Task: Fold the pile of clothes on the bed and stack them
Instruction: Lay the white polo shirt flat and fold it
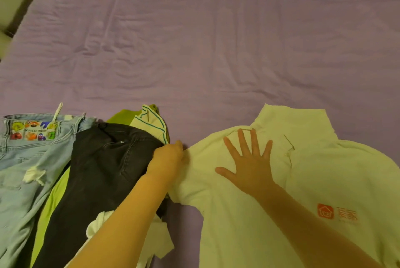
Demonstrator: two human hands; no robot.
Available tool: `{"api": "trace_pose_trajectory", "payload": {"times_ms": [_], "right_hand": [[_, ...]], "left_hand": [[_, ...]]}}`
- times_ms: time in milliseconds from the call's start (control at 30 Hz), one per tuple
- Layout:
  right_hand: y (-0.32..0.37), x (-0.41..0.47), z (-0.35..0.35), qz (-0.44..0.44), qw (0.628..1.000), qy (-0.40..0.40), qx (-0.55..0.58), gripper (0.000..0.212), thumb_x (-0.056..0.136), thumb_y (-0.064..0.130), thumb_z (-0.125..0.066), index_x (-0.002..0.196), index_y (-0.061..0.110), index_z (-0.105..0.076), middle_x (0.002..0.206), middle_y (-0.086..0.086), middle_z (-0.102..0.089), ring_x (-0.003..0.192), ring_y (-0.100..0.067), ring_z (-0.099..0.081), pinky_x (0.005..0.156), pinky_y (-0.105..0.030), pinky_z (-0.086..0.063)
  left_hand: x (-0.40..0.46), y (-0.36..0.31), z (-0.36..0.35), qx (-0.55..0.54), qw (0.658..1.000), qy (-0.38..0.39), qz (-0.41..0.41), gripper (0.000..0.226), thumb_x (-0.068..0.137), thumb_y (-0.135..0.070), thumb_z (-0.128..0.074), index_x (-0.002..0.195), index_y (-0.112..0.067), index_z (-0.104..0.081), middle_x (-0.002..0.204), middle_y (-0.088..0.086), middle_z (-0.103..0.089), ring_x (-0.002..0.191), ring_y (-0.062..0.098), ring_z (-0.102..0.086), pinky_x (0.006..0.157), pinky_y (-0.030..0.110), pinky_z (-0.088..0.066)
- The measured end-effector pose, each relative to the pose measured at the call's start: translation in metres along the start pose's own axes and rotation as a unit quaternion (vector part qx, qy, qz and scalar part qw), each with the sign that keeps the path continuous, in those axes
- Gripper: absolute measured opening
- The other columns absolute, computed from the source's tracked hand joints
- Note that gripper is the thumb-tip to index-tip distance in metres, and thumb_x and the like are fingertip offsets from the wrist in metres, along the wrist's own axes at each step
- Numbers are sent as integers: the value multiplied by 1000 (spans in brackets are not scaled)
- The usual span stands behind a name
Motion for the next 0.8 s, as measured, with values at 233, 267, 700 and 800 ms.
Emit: {"api": "trace_pose_trajectory", "payload": {"times_ms": [233,267,700,800], "right_hand": [[-12,-6,12,19,999,-25,-33,57,99,47,-31,151,30,-15,160,-6,-6,146,-34,5,111,-62,1],[-23,-20,19,45,997,-34,-55,56,95,39,-49,147,28,-32,157,-8,-21,146,-34,-10,111,-62,-9],[-284,-203,-1,-201,970,-62,119,63,101,46,-25,133,-1,-50,136,-26,-50,122,-46,-50,96,-55,-45],[-303,-212,-11,-254,931,-83,247,54,97,30,-47,146,11,-34,150,-11,-35,134,-32,-39,108,-41,-33]], "left_hand": [[-45,-98,13,-5,945,-264,-193,49,57,-15,-89,102,-5,-72,109,18,-68,103,37,-66,88,51,-53],[-50,-122,7,-20,943,-241,-229,49,67,-21,-85,112,-9,-70,119,16,-65,112,35,-62,94,49,-49],[-56,-269,-21,-193,967,-140,-86,68,97,-47,-38,152,-11,-18,159,17,-10,147,36,-8,115,59,-6],[-68,-323,-9,-51,946,-196,-253,59,96,-36,-50,148,-15,-32,155,17,-24,143,40,-18,112,62,-13]]}}
Point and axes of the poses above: each hand's wrist, its own x-axis towards the middle knuckle, its own z-axis out of the back of the hand, y = z × x, the point moved 7 cm from there along x, towards the middle knuckle
